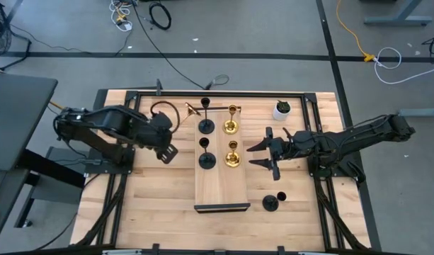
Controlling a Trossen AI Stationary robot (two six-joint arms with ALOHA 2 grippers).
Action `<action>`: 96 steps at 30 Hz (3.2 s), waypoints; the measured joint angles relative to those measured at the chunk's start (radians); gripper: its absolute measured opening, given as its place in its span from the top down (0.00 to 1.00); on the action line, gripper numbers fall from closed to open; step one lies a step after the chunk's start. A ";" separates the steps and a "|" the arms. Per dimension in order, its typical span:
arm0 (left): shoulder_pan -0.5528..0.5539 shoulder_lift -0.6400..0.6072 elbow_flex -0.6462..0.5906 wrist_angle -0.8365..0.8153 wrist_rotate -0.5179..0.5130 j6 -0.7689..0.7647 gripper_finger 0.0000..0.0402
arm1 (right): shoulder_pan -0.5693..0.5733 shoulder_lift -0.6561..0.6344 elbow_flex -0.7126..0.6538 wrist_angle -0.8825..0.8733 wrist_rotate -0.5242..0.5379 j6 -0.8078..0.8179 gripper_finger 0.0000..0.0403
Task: Pick & Place candle stick holders
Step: Put the golden candle holder on the shelf
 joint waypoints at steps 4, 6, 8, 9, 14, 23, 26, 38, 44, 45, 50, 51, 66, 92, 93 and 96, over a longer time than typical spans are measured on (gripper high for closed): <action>-0.035 0.005 0.087 0.001 -0.002 0.019 0.91 | 0.000 0.000 0.000 0.072 0.014 0.000 0.52; -0.048 0.010 0.129 0.000 -0.006 0.020 0.91 | 0.000 0.000 0.000 0.098 0.039 -0.001 0.52; -0.062 0.015 0.163 0.001 -0.001 0.035 0.91 | 0.000 0.000 0.002 0.114 0.060 -0.023 0.52; -0.069 0.018 0.176 0.001 0.003 0.036 0.91 | 0.000 0.000 0.010 0.109 0.064 -0.039 0.52; -0.091 0.030 0.227 0.001 0.017 0.057 0.91 | 0.014 0.005 0.094 0.098 0.106 -0.185 0.52; -0.102 0.082 0.244 0.014 0.101 0.098 0.91 | 0.058 0.112 0.343 -0.106 0.300 -0.473 0.52; -0.102 0.082 0.244 0.046 0.112 0.117 0.91 | 0.099 0.168 0.404 -0.109 0.381 -0.599 0.52; -0.087 0.124 0.447 0.113 0.121 0.193 0.91 | 0.268 0.384 0.540 0.149 0.901 -1.103 0.61; -0.088 0.141 0.472 0.151 0.137 0.193 0.91 | 0.306 0.451 0.542 0.359 0.921 -1.323 0.67; -0.088 0.144 0.471 0.160 0.143 0.193 0.91 | 0.312 0.461 0.542 0.378 0.921 -1.345 0.68; -0.087 0.170 0.470 0.195 0.173 0.192 0.91 | 0.330 0.518 0.541 0.457 0.890 -1.473 0.68; -0.082 0.178 0.470 0.206 0.181 0.192 0.91 | 0.331 0.531 0.541 0.479 0.875 -1.499 0.68; -0.064 0.304 0.470 0.335 0.322 0.228 0.91 | 0.340 0.599 0.541 0.714 0.814 -1.844 0.53; 0.007 0.323 0.469 0.399 0.389 0.283 0.91 | 0.327 0.599 0.541 0.704 0.816 -2.054 0.58; 0.007 0.323 0.469 0.399 0.388 0.283 0.91 | 0.322 0.599 0.541 0.704 0.808 -2.064 0.58; 0.007 0.323 0.469 0.399 0.392 0.283 0.91 | 0.305 0.599 0.541 0.704 0.773 -2.073 0.57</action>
